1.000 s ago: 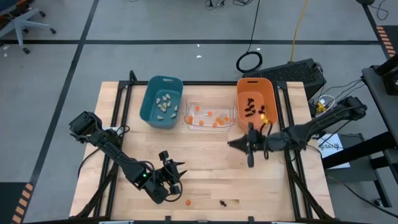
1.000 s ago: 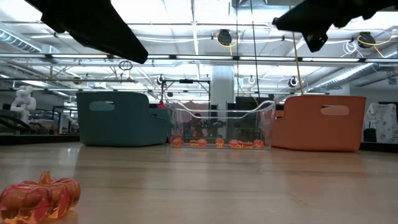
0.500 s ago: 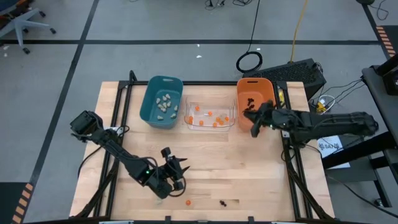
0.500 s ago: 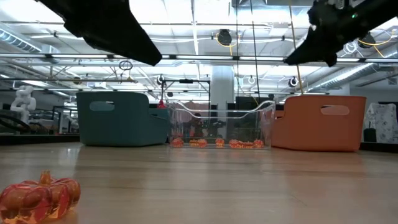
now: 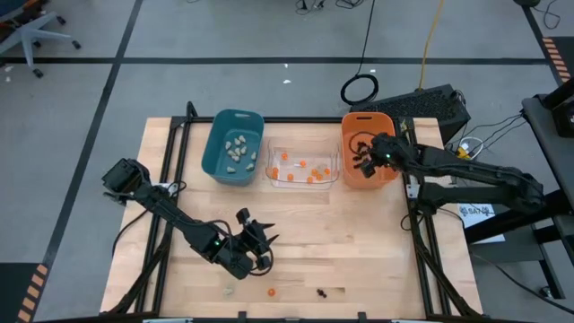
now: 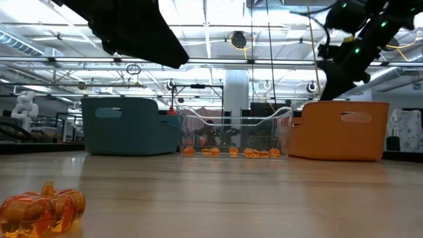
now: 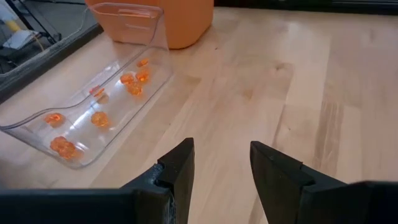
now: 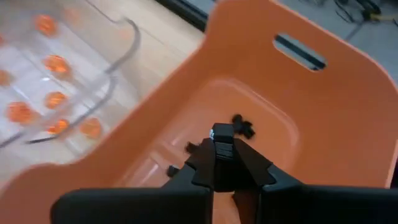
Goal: Sort Halloween decoration
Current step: Put the black skeleton toy into the orange bin
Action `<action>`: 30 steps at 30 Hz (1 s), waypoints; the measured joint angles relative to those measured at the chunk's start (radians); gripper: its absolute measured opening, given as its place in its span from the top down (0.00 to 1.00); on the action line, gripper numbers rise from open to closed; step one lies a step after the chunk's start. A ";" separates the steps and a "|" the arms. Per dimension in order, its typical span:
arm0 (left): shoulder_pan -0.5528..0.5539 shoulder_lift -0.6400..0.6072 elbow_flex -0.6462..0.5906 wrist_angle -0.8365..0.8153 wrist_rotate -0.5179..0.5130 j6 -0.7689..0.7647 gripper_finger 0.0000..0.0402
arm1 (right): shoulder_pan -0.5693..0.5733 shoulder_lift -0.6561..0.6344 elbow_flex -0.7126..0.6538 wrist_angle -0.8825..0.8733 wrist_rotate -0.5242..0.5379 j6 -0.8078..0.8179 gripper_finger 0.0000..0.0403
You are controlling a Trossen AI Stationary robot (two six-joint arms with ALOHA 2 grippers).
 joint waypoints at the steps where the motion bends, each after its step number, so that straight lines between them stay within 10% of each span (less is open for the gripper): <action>1: 0.001 0.000 0.000 0.005 0.007 0.000 0.62 | -0.013 0.020 0.000 0.002 -0.001 0.000 0.96; 20: -0.002 0.000 0.000 0.082 0.050 0.001 0.62 | -0.092 0.217 -0.001 0.082 0.068 0.041 0.64; 30: -0.036 0.024 0.000 0.358 0.146 0.224 0.62 | 0.240 0.035 -0.036 0.374 -0.076 0.088 0.56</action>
